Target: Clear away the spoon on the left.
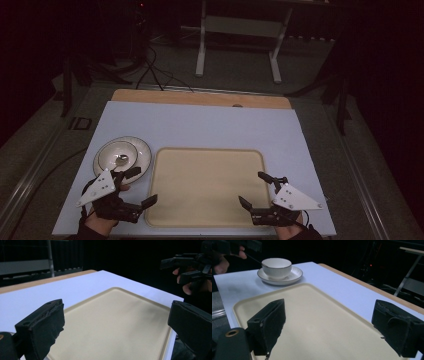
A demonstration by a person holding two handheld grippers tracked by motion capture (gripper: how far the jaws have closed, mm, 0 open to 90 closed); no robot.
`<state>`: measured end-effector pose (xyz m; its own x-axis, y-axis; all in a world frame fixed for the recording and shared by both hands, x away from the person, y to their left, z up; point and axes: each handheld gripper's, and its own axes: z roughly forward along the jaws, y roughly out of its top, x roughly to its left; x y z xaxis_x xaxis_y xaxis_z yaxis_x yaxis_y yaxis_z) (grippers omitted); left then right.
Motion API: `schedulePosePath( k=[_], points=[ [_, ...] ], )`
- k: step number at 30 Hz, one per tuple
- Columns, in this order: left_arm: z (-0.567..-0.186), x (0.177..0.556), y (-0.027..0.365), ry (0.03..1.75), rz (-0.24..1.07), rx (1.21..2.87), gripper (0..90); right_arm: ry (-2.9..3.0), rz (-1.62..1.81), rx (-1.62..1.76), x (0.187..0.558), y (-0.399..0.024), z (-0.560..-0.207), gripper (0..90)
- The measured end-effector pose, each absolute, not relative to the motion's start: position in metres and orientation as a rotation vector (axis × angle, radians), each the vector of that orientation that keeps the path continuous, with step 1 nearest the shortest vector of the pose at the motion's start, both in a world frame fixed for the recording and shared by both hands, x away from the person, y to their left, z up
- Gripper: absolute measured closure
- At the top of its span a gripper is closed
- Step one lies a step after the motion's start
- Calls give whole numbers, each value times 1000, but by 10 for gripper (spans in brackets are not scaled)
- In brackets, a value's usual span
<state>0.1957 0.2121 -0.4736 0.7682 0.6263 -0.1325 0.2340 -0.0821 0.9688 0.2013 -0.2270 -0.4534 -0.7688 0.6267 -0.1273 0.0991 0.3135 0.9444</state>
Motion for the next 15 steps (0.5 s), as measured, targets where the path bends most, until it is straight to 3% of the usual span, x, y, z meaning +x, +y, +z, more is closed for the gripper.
schedulePosePath(
  k=[15],
  points=[
    [-465,190,198,608,304,1768,14,2105,1472,649,198,-225,-452,121]
  ],
)
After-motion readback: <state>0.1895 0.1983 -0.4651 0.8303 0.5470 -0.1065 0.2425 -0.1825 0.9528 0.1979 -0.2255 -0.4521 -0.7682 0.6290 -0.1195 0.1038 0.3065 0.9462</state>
